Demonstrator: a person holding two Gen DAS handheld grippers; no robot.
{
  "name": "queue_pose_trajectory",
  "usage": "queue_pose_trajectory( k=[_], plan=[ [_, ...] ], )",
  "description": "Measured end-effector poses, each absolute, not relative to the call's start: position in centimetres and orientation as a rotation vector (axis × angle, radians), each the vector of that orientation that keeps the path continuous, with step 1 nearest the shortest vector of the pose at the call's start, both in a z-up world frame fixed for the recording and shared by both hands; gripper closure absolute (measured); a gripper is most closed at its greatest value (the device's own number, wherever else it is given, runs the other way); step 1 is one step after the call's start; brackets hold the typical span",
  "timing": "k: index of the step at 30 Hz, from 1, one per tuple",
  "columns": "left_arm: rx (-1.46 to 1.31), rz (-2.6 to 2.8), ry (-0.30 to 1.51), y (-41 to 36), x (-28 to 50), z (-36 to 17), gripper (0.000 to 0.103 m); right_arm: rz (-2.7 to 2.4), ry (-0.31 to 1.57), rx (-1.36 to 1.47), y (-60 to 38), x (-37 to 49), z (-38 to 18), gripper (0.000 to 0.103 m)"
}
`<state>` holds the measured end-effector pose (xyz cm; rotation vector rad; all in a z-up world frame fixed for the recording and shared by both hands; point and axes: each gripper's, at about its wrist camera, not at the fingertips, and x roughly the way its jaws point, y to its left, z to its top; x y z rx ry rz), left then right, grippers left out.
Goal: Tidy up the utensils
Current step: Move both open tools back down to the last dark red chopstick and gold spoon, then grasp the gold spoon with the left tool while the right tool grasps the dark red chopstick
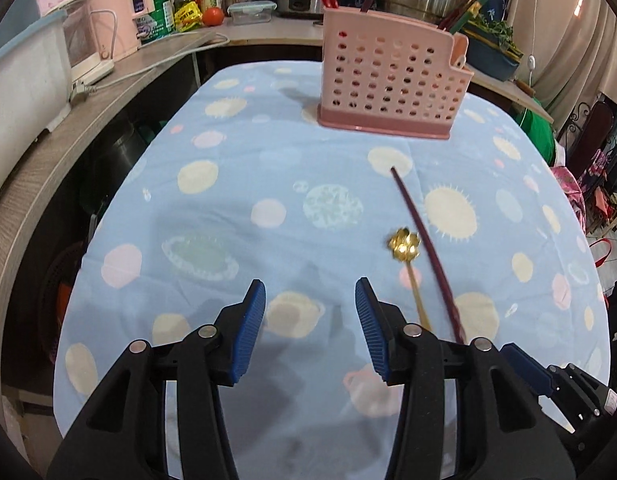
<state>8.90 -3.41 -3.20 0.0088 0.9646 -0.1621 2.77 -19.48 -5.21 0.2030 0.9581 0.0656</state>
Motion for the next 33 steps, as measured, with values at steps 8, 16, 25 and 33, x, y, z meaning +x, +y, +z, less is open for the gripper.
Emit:
queue_pose_trajectory(
  k=[8,16,25,33],
  plan=[
    [0.013,-0.155,0.986,-2.9,8.1,-4.3,0.051,0.074,0.976,0.195,-19.0,2.5,-5.8,0.082],
    [0.024,-0.16,1.006,-3.1,7.6,-5.1,0.05,0.072,0.974,0.153,-18.3,2.1,-6.2,0.082],
    [0.025,-0.171,1.017,-3.5,7.5,-5.3,0.047,0.052,0.967,0.107,-18.3,2.1,-6.3,0.095],
    [0.024,-0.206,1.036,-4.6,7.1,-5.6,0.037,0.025,0.96,0.128,-19.4,2.0,-6.2,0.096]
  ],
)
